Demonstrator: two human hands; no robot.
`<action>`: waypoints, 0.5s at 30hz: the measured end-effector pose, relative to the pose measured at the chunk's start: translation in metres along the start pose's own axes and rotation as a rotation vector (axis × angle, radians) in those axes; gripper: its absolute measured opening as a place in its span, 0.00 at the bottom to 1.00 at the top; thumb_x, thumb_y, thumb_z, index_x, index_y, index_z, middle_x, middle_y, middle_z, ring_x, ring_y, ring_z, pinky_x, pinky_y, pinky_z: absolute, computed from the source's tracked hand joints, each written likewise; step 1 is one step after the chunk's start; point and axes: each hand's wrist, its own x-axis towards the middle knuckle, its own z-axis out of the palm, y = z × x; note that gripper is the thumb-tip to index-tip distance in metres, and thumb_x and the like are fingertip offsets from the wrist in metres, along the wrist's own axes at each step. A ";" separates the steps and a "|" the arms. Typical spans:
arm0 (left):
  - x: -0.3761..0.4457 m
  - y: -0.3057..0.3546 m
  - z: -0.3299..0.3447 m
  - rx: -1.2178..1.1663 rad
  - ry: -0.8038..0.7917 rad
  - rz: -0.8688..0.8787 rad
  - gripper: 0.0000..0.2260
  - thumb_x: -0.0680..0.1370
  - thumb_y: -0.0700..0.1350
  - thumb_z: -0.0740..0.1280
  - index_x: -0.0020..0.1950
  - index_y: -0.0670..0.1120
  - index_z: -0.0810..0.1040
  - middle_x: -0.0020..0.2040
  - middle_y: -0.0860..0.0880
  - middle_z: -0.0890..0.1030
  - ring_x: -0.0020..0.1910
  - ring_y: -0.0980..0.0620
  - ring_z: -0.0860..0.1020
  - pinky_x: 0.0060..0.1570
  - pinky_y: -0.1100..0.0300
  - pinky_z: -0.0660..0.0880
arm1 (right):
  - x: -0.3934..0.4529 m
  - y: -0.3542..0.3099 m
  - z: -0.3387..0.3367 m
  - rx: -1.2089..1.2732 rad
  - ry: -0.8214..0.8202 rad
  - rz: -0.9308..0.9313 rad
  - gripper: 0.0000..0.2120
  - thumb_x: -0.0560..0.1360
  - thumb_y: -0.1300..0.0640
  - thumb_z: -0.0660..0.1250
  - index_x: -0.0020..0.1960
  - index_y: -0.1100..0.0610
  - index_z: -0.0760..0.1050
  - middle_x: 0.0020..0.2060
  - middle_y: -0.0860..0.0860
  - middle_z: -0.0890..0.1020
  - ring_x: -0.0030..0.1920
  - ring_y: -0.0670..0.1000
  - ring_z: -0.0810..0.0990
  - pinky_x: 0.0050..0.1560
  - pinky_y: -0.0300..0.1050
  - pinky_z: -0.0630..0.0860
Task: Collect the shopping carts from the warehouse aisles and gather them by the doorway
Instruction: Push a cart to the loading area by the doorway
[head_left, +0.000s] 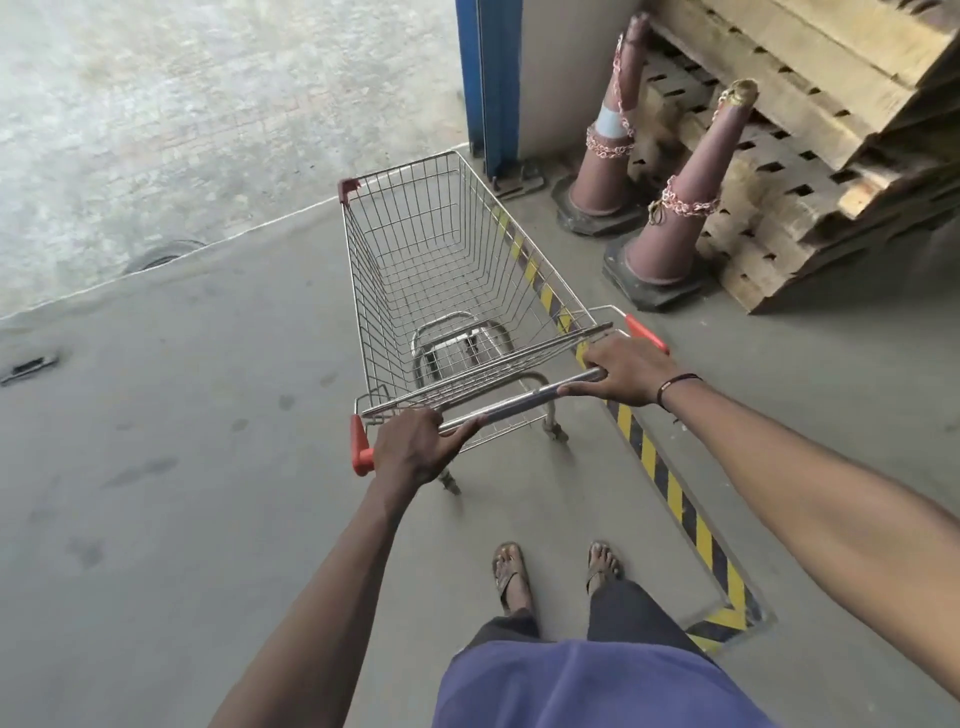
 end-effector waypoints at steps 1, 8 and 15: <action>-0.003 -0.003 0.001 -0.034 0.009 -0.021 0.38 0.74 0.82 0.50 0.33 0.47 0.70 0.29 0.49 0.74 0.31 0.46 0.75 0.32 0.54 0.65 | 0.000 -0.003 0.004 0.024 0.066 -0.026 0.42 0.72 0.13 0.49 0.38 0.52 0.74 0.37 0.47 0.78 0.40 0.50 0.76 0.48 0.49 0.72; -0.012 -0.018 0.008 -0.270 0.174 0.015 0.28 0.75 0.72 0.63 0.53 0.47 0.74 0.49 0.48 0.75 0.45 0.45 0.75 0.44 0.50 0.72 | -0.037 -0.015 0.016 0.171 0.221 -0.079 0.28 0.82 0.40 0.70 0.76 0.55 0.73 0.75 0.54 0.76 0.77 0.56 0.71 0.77 0.54 0.69; -0.030 0.083 0.005 -0.440 0.241 0.292 0.13 0.74 0.50 0.68 0.54 0.44 0.76 0.51 0.47 0.74 0.49 0.48 0.73 0.53 0.46 0.72 | -0.163 0.002 0.014 0.435 0.348 0.235 0.25 0.83 0.46 0.70 0.77 0.53 0.72 0.75 0.52 0.76 0.74 0.54 0.73 0.74 0.51 0.72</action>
